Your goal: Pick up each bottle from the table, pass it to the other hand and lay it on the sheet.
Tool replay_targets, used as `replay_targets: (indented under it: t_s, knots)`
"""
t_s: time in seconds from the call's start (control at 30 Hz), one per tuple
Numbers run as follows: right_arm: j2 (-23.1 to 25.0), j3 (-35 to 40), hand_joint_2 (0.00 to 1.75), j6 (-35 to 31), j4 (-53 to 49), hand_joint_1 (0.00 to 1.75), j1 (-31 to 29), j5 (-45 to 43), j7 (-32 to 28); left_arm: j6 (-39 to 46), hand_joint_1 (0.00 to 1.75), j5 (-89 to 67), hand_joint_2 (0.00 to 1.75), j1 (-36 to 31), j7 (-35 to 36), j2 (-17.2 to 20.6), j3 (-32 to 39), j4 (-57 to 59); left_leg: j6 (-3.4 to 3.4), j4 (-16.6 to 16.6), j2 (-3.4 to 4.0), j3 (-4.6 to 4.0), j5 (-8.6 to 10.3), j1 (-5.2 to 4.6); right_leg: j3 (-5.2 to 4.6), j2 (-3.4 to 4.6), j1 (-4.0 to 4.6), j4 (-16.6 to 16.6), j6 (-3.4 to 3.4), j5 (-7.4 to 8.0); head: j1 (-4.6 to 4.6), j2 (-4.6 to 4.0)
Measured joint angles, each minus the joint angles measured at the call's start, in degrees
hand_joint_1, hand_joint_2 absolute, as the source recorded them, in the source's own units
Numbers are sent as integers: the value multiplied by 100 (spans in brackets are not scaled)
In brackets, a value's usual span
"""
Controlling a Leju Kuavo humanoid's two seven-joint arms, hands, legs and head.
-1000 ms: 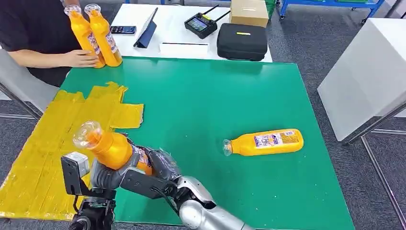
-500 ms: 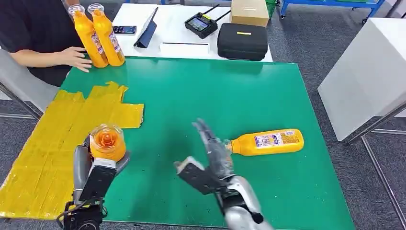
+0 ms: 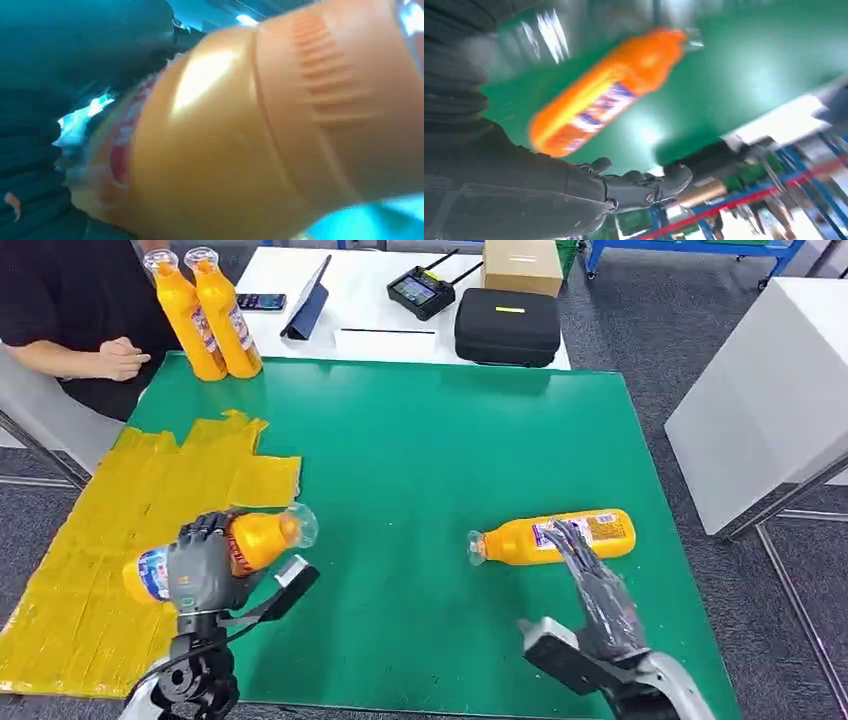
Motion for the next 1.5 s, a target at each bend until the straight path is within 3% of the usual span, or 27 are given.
replay_targets:
  t_s: [0.13, 0.37, 0.77, 0.83, 0.9, 1.0, 1.1, 1.33, 1.5]
  knots:
    - [-354, -461, 175, 186, -79, 0, 324, -31, 24, -63, 0, -159, 0, -310, 222, 44, -9, 828, 0, 0, -2, 0, 1, 0, -2, -1, 1, 0, 0, 0, 2, 0]
    - [-511, -911, 175, 293, -343, 0, 818, 142, 140, -109, 0, -176, 0, -743, 321, 127, -116, 1787, 0, -1, 1, 0, 1, 1, -3, 0, 1, 1, 0, 0, 2, 0]
    - [-598, -1328, 175, 360, -391, 0, 986, 225, 293, 428, 0, 320, 0, -985, -179, 127, -33, 2161, 0, -1, 0, 1, 2, 1, 0, 0, 1, 1, 0, 0, -2, 0]
    - [-598, -1346, 175, 360, -382, 0, 973, 324, 345, 547, 0, 675, 0, -980, -428, 125, -6, 2139, 0, -1, 2, 0, 2, 1, 0, 1, 3, 1, 0, 0, 0, 0]
    - [-579, -1379, 175, 345, -339, 0, 934, 551, 457, 678, 0, 1903, 0, -917, -1235, 107, 68, 1926, 0, -1, 2, 0, 2, 1, 2, 2, 3, 2, 0, 0, 0, 0]
    - [-515, -1403, 175, 299, -51, 0, 648, 948, 555, 375, 0, 4290, 0, -630, -2453, 98, 98, 1118, 1, -1, 17, -2, 1, 0, 2, 13, 1, 3, 0, 1, -2, 0]
    - [-520, -1383, 175, 262, 545, 0, 135, 1174, 566, -182, 0, 6234, 0, -331, -3135, 120, 105, 274, 1, -1, 19, -2, 2, -1, 0, 13, -1, 2, 0, 1, 0, 0]
    - [-692, -1117, 175, 190, 1805, 0, -865, 1530, 485, -1178, 0, 8247, 0, -116, -3569, 260, 120, -682, 14, -2, 16, -4, 14, 0, 7, 4, 4, 3, 8, 9, 0, 0]
    - [-725, -566, 175, 161, 2803, 0, -1624, 1755, 359, -1124, 0, 8383, 0, -89, -3694, 358, 118, -930, 18, -1, 14, -2, 19, 1, 9, 0, 4, 4, 11, 11, 0, 0]
